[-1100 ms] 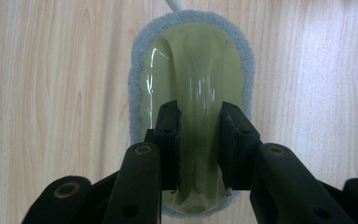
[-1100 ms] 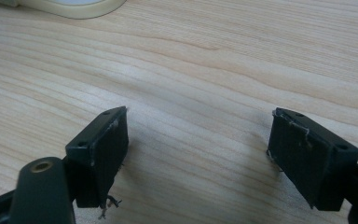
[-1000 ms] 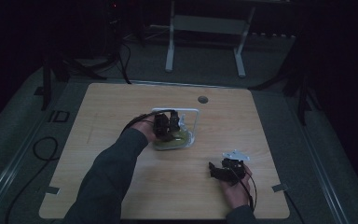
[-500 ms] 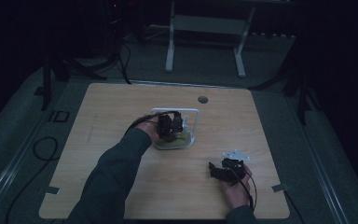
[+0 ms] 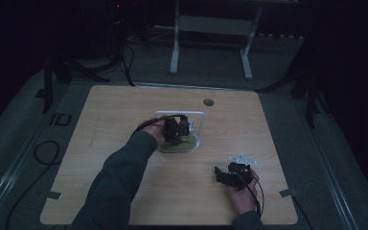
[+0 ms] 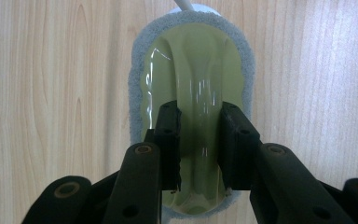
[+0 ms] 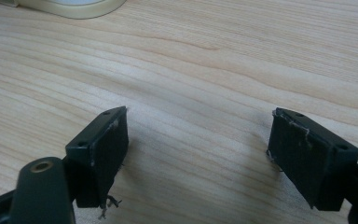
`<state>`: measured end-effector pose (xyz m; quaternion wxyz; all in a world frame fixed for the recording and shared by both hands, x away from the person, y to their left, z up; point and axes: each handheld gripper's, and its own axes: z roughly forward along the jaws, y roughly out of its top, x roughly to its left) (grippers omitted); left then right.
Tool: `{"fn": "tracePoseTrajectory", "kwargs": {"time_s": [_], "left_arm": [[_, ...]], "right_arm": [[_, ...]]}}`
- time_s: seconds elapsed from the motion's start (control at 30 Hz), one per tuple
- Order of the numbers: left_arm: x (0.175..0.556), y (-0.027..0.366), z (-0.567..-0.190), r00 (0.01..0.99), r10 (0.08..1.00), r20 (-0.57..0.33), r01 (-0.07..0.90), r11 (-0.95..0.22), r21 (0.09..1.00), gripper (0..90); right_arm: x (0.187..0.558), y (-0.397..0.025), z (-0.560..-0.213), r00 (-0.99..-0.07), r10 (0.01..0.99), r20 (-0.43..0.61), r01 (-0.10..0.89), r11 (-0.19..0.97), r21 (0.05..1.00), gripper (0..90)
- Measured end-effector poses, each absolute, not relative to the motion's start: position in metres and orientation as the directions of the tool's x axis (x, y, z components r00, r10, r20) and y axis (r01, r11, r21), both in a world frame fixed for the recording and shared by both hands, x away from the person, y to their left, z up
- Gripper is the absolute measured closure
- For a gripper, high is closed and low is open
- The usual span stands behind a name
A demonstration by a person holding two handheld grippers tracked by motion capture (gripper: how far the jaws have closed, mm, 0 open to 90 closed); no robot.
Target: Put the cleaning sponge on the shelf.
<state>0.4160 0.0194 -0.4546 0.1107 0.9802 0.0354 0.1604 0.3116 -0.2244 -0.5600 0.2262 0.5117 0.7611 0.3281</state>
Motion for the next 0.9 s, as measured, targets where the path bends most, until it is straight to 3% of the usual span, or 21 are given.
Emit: {"fn": "tracePoseTrajectory", "kwargs": {"time_s": [0.9], "left_arm": [[0.418, 0.008, -0.461, 0.924, 0.047, 0.379, -0.020, -0.985, 0.171, 71.3]], "right_arm": [[0.312, -0.224, -0.560, -0.374, 0.927, -0.008, 0.631, 0.261, 0.731, 19.7]]}}
